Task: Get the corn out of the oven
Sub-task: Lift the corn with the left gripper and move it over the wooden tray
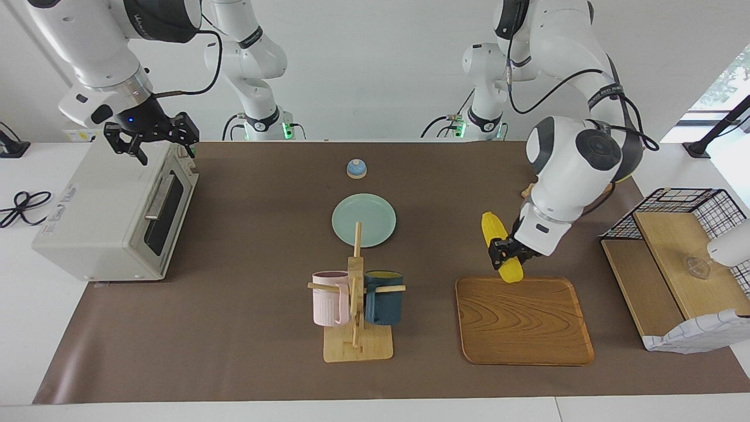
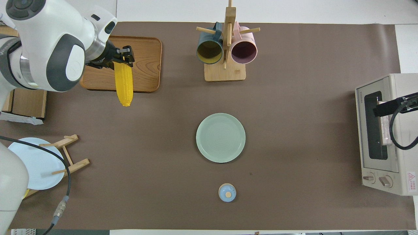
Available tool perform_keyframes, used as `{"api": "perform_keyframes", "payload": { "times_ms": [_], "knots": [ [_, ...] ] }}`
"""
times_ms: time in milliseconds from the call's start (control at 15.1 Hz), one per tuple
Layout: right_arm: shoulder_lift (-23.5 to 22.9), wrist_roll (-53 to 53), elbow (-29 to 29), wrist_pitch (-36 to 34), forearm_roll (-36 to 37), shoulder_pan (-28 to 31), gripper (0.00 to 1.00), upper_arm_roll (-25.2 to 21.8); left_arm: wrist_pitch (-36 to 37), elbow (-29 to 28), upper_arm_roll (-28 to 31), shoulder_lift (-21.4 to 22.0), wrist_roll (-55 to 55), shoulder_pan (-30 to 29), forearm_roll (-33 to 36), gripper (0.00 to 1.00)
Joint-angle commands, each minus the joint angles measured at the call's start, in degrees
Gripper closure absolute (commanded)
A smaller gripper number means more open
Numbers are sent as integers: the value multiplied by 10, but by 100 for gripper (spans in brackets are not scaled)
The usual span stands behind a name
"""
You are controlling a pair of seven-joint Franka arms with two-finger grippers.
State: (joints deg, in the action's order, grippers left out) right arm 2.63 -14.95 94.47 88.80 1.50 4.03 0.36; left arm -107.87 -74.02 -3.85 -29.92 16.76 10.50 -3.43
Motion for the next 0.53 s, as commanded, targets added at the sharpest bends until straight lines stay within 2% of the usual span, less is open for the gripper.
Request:
{"api": "perform_keyframes", "payload": {
  "times_ms": [0,133,465],
  "knots": [
    [-15,13,-39,-37,10,-13,0,2,29,168,-4,-146,-34,-16,7,100],
    [-24,35,-44,-43,10,-51,0,-23,5,192,-6,-181,-68,-40,8,100],
    [-17,85,-35,-51,10,-84,0,-40,-54,171,-7,-196,-77,-40,10,100]
  ]
}}
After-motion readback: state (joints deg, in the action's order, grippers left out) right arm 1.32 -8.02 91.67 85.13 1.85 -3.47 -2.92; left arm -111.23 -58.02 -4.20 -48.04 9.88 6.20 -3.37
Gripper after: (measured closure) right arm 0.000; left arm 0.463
